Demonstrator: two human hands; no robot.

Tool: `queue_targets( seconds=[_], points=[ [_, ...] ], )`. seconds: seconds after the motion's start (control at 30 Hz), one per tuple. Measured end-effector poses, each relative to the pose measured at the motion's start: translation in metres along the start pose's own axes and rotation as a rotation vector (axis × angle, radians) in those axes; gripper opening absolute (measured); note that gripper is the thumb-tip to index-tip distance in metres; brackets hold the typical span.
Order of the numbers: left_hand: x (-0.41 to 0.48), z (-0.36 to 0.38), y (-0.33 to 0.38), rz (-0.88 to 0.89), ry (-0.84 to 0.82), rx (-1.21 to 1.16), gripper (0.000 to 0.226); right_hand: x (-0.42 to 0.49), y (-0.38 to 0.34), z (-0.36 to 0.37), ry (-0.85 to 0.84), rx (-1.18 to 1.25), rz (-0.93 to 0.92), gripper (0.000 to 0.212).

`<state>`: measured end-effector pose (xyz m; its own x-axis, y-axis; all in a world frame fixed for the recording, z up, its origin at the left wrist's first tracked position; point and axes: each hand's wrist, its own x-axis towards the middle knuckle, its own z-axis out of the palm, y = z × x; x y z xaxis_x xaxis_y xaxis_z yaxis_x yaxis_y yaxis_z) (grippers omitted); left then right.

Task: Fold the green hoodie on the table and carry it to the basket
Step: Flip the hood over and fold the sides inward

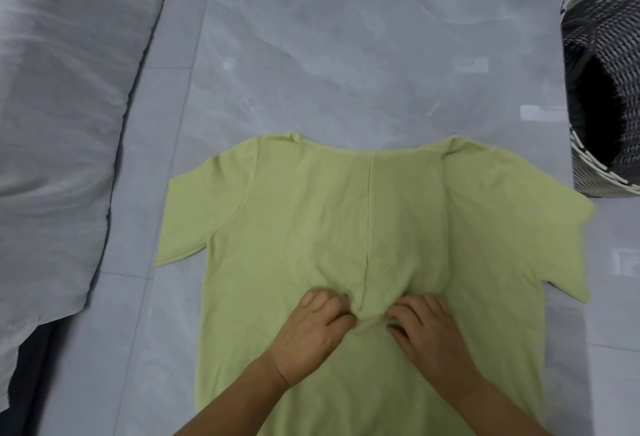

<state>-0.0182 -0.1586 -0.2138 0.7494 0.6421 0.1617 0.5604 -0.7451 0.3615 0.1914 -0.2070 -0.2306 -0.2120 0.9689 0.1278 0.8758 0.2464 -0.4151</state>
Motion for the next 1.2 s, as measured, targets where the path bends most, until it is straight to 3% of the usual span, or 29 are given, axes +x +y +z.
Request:
queue_targets(
  seconds=[0.2, 0.43, 0.57, 0.67, 0.77, 0.87, 0.93, 1.07, 1.2],
  points=[
    [-0.001, 0.001, -0.005, 0.027, -0.069, 0.007, 0.008, -0.002, 0.016, -0.007, -0.029, -0.044, -0.064, 0.019],
    [-0.013, 0.003, -0.003, 0.018, -0.126, 0.012, 0.036, 0.005, 0.021, -0.013, -0.088, -0.087, -0.123, 0.005],
    [-0.027, 0.003, -0.005, -0.037, -0.158, -0.013, 0.030, -0.006, 0.022, -0.021, -0.161, -0.096, -0.078, 0.006],
    [-0.028, -0.001, 0.016, -0.347, -0.031, -0.243, 0.027, -0.006, 0.003, -0.025, -0.200, 0.050, 0.120, 0.008],
    [-0.011, -0.009, 0.041, -0.962, 0.300, -0.587, 0.012, 0.003, -0.023, -0.035, -0.256, 0.393, 0.755, 0.015],
    [0.016, -0.008, 0.051, -1.539, 0.481, -0.924, 0.028, 0.012, -0.033, -0.030, -0.211, 0.820, 1.212, 0.027],
    [0.030, -0.004, 0.052, -1.680, 0.496, -1.041, 0.027, 0.019, -0.033, -0.028, -0.180, 0.924, 1.283, 0.025],
    [0.036, -0.006, 0.049, -1.756, 0.370, -1.089, 0.044, 0.021, -0.030, -0.027, -0.183, 0.984, 1.353, 0.022],
    [0.025, -0.014, 0.038, -1.832, 0.366, -1.233, 0.035, 0.016, -0.026, -0.034, -0.198, 1.018, 1.369, 0.019]
  ],
)
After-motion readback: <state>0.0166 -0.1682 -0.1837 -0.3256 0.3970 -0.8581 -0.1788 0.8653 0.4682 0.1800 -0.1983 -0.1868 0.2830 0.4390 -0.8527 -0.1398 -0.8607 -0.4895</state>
